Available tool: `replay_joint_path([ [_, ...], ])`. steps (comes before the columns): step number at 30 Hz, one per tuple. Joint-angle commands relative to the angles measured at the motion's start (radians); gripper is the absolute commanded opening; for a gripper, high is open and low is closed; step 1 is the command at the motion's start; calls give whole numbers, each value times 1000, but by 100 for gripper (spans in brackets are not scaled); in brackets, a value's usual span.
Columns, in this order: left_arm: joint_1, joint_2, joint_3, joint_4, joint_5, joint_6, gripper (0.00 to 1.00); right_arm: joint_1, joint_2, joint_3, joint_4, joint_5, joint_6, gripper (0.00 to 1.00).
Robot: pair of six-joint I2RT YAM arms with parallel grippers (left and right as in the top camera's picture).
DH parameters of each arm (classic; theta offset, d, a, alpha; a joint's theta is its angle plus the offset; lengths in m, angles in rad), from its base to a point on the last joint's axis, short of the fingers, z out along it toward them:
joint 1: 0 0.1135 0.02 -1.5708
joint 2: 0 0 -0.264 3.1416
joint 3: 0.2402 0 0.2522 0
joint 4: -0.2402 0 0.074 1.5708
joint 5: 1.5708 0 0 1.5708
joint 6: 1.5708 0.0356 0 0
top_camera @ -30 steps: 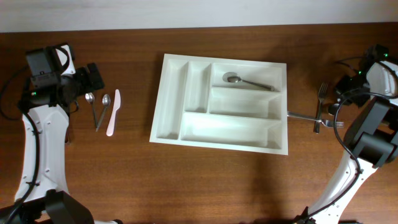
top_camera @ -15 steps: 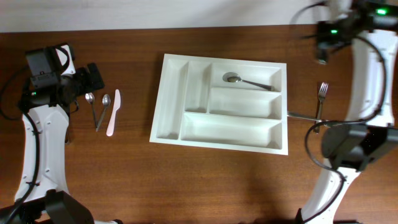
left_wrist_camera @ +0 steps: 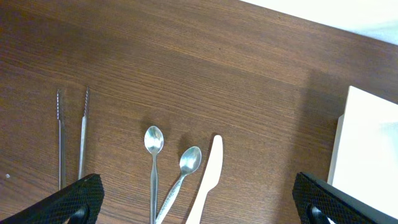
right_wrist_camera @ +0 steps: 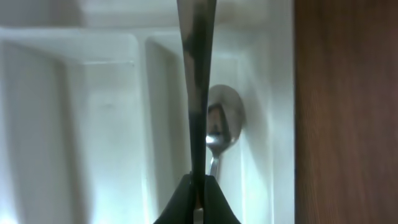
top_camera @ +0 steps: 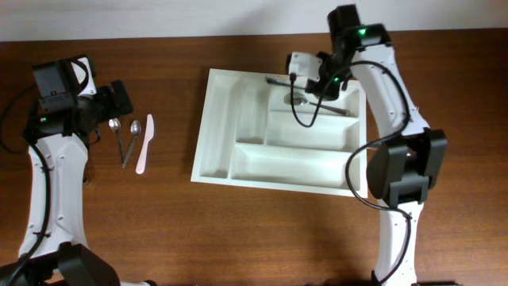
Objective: Pack container
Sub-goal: 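Place the small spoon in the upper-right compartment beside the large spoon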
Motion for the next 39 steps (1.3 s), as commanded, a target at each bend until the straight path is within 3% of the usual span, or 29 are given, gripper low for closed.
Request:
replay_joint_path([
  [1, 4, 7, 18, 0, 14, 16, 99, -6, 25, -26, 37, -3, -74, 4],
  [25, 4, 7, 18, -1, 14, 16, 99, -63, 42, -74, 62, 10, -36, 4],
  [29, 4, 7, 18, -1, 14, 16, 99, -65, 41, -81, 72, 31, 31, 29],
  [31, 4, 7, 18, -1, 14, 16, 99, -65, 33, -60, 77, 72, 136, 45],
  [33, 4, 7, 18, -1, 14, 16, 99, -65, 26, -27, 76, 98, 248, 50],
  [37, 4, 7, 18, -1, 14, 16, 99, -70, -5, 74, 50, 130, 577, 67],
  [38, 4, 7, 18, -1, 14, 16, 99, -76, -16, 126, 16, 130, 763, 81],
  [39, 4, 7, 18, -1, 14, 16, 99, -79, -21, 154, -9, 130, 848, 93],
])
